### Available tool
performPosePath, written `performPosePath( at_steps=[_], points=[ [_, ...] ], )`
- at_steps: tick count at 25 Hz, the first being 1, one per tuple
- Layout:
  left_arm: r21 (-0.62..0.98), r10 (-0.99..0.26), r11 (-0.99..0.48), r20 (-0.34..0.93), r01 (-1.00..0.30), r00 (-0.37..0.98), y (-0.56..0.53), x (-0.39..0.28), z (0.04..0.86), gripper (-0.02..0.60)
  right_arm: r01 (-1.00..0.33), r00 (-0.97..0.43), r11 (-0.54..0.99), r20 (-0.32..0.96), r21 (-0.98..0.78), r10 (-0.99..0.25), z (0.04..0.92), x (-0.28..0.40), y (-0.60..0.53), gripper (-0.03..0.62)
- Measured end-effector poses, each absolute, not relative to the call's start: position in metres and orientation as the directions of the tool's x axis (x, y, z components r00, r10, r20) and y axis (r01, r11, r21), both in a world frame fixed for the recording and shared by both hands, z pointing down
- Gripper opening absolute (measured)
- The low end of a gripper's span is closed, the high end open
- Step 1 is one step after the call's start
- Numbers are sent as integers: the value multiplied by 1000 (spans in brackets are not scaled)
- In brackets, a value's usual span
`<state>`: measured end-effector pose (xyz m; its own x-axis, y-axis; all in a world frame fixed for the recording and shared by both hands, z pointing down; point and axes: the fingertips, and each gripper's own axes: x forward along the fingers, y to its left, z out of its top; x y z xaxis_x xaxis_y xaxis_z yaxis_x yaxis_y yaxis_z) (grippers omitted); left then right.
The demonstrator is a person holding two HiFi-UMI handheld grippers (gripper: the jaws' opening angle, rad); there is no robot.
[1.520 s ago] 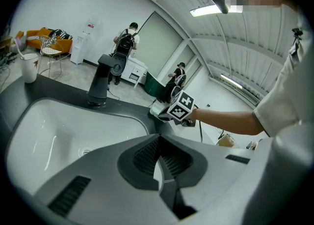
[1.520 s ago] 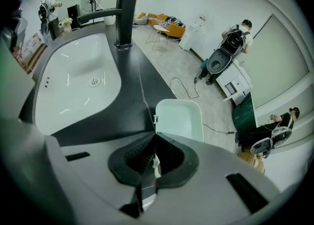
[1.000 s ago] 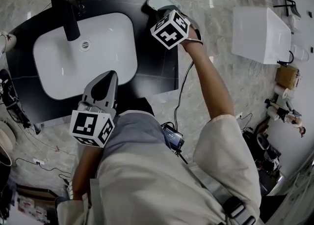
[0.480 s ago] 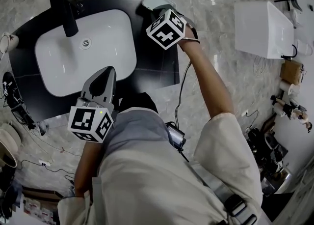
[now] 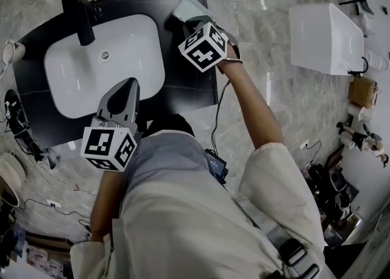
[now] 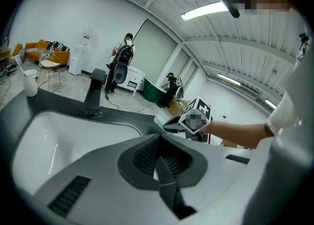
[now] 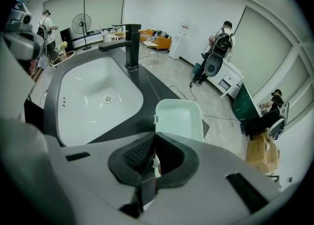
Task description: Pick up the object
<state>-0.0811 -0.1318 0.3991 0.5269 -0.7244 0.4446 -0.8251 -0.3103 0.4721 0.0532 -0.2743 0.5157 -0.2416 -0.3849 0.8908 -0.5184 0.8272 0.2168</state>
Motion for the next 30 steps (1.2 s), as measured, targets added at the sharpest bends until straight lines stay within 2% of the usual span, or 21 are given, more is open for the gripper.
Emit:
performPosePath(
  at_steps=[30],
  points=[
    [438,-769,-292,421,-850,481,-125,-63,385,2,-656,-372,748,821,98,-433,480,73,-219,14]
  ],
)
